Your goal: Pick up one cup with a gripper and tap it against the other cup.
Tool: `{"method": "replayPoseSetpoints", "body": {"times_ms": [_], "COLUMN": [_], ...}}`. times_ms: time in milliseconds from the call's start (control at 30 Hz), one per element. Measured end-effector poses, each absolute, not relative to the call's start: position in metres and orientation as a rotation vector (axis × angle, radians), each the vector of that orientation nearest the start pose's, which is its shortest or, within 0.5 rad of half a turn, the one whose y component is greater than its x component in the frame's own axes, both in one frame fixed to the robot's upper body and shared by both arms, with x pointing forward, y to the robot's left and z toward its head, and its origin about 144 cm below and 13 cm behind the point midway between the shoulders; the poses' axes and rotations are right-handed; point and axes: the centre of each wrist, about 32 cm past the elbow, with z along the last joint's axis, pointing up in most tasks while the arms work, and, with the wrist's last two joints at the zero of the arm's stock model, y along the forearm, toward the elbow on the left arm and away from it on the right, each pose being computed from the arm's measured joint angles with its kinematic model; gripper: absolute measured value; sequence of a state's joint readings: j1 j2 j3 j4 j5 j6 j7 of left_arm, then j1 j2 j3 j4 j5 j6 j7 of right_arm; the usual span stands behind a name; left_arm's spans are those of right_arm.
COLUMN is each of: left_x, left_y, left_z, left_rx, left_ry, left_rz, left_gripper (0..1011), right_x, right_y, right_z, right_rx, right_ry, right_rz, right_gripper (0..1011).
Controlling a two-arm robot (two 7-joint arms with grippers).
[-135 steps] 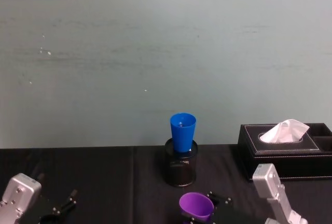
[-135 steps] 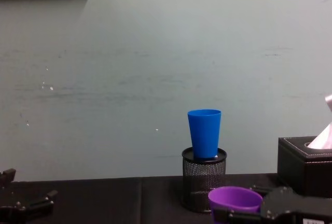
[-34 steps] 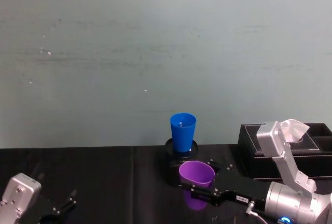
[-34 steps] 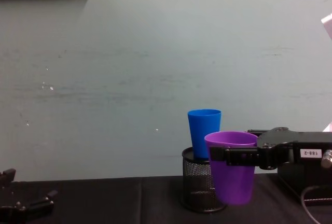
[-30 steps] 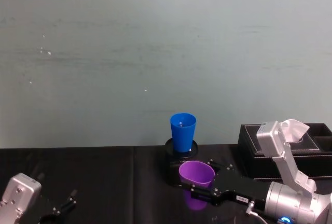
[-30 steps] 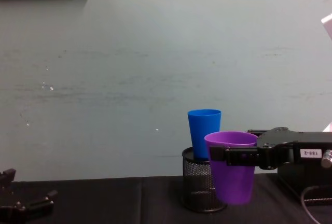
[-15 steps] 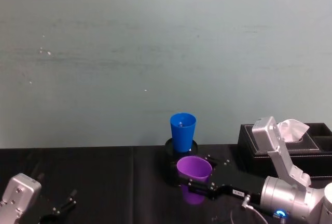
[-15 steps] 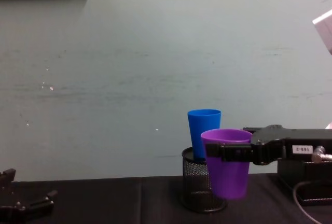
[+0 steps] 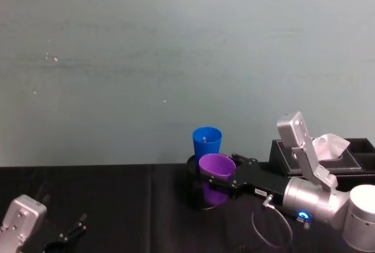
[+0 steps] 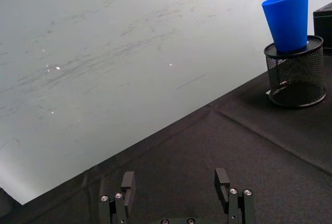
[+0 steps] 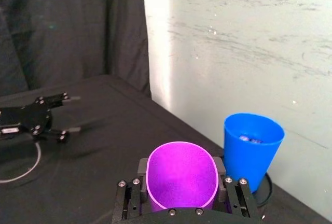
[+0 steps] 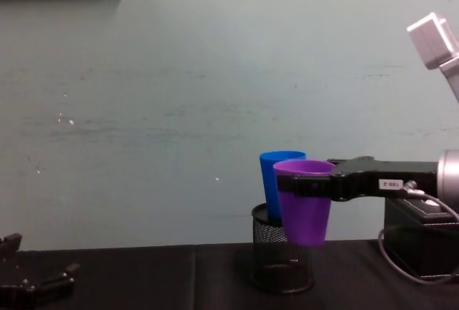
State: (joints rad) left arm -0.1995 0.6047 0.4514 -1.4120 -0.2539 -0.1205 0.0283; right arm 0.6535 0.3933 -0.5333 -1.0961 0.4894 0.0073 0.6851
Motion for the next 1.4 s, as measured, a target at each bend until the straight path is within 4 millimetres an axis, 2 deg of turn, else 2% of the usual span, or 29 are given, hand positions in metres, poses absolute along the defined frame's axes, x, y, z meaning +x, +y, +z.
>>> {"method": "replayPoseSetpoints", "body": {"times_ms": [500, 1400], "left_x": [0.489, 0.489], "left_y": [0.31, 0.31], "left_z": [1.14, 1.14], "left_rx": [0.304, 0.304], "left_ry": [-0.285, -0.285], "left_rz": [1.248, 1.248], "left_gripper": [1000, 1000], "right_x": [0.644, 0.676], "right_y": [-0.254, -0.249], "right_z": [1.222, 1.228], "right_rx": [-0.107, -0.099], "right_ry": [-0.039, -0.043], "right_rz": [-0.647, -0.649], "right_gripper": [721, 721]}}
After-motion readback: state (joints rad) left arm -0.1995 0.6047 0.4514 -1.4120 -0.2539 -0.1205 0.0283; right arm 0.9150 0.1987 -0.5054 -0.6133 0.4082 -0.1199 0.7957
